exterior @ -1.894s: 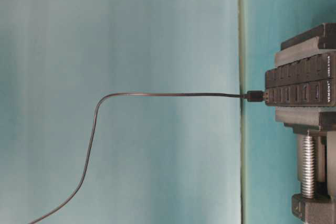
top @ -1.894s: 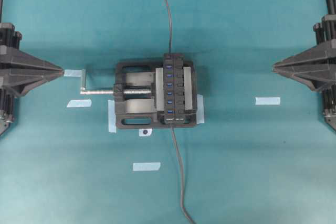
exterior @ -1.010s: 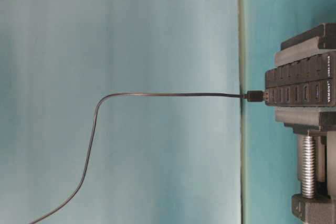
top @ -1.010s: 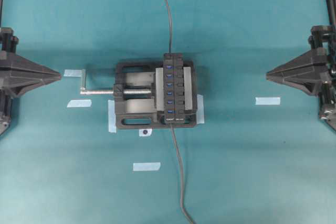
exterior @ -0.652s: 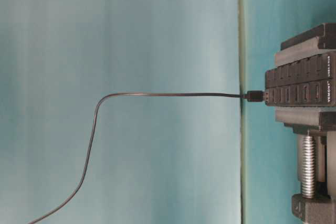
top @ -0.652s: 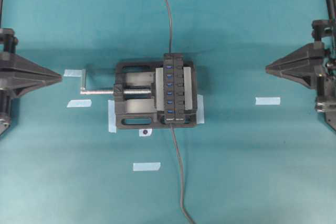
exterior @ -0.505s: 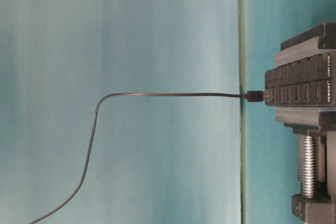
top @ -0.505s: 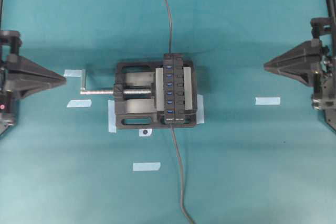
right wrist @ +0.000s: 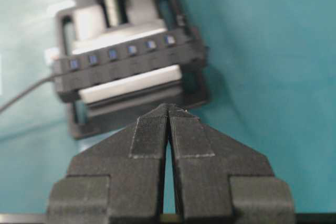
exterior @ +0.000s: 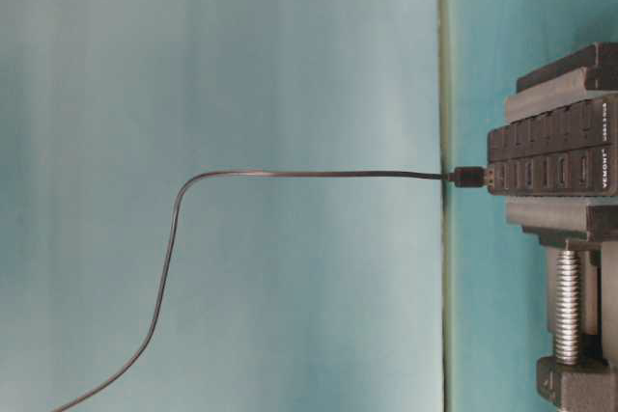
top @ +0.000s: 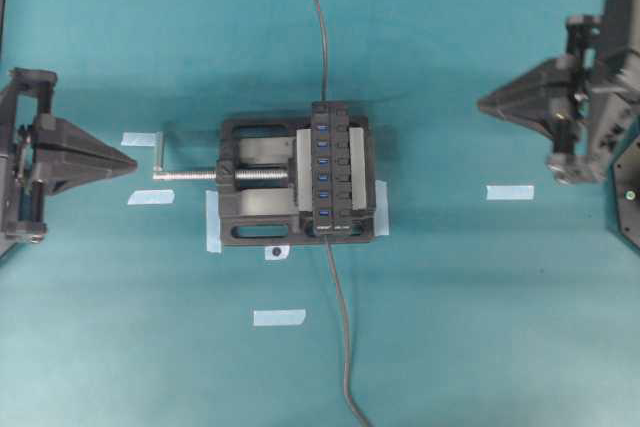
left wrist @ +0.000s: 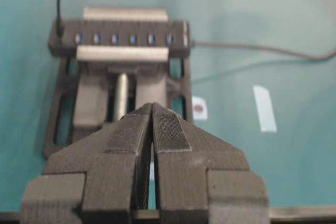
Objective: Insert the USB into the second port from the front of the fixed hub.
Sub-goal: 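Raise the right arm and swing it toward the clamped USB hub, then move the right gripper over the black USB plug at the hub's end port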
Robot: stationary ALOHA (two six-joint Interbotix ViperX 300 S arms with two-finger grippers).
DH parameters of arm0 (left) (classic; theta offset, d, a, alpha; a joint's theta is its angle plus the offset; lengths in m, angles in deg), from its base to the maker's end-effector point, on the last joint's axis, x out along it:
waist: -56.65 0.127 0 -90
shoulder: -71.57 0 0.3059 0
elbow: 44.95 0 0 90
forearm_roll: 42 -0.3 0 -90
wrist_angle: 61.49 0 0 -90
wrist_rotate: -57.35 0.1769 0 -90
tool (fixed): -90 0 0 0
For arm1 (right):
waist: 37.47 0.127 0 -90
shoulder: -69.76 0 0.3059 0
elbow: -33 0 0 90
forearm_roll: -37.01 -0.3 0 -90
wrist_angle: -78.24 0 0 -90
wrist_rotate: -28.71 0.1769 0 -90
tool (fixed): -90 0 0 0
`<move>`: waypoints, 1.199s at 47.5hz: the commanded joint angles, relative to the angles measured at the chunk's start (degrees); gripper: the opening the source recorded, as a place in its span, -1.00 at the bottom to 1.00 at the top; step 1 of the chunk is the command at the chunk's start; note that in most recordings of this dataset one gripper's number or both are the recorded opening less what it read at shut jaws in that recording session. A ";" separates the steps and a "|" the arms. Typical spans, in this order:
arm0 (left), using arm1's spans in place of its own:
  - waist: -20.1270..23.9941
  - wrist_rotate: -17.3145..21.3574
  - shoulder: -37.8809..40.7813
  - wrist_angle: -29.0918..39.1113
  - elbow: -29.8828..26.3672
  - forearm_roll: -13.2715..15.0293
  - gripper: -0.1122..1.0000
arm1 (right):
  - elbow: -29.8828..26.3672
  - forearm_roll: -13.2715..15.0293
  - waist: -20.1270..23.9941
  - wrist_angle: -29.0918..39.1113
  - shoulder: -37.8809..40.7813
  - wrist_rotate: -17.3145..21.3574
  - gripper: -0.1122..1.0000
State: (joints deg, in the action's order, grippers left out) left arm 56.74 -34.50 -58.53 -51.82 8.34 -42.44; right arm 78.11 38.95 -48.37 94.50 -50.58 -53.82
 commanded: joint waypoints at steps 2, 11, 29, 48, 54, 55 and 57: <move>-0.09 0.18 0.97 0.09 -1.67 -0.18 -0.79 | -3.08 0.18 -0.62 0.26 2.20 -1.67 -0.71; -0.09 0.18 1.93 0.18 -1.41 -0.09 -0.79 | -5.10 0.18 -0.70 0.62 6.77 -3.78 -0.71; -0.09 0.26 2.29 0.18 -1.49 -0.09 -0.79 | -10.02 0.26 -1.41 0.35 16.88 -8.79 -0.71; -0.09 0.26 2.55 0.53 -1.41 -0.09 -0.79 | -14.15 0.18 -1.85 -4.39 26.63 -11.95 -0.71; -0.09 0.26 3.08 1.14 -1.49 -0.09 -0.79 | -15.82 0.18 -2.02 -4.83 29.97 -12.83 -0.71; -0.09 0.26 3.16 1.14 -1.49 -0.09 -0.79 | -16.17 0.26 -2.02 -4.83 30.50 -13.01 -0.71; -0.09 0.18 3.43 1.14 -1.49 -0.18 -0.79 | -16.96 0.18 -2.02 -4.75 31.73 -13.18 -0.71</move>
State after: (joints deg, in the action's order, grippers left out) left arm 56.74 -34.41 -55.72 -50.50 8.34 -42.53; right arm 63.61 39.12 -50.22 90.19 -20.00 -66.21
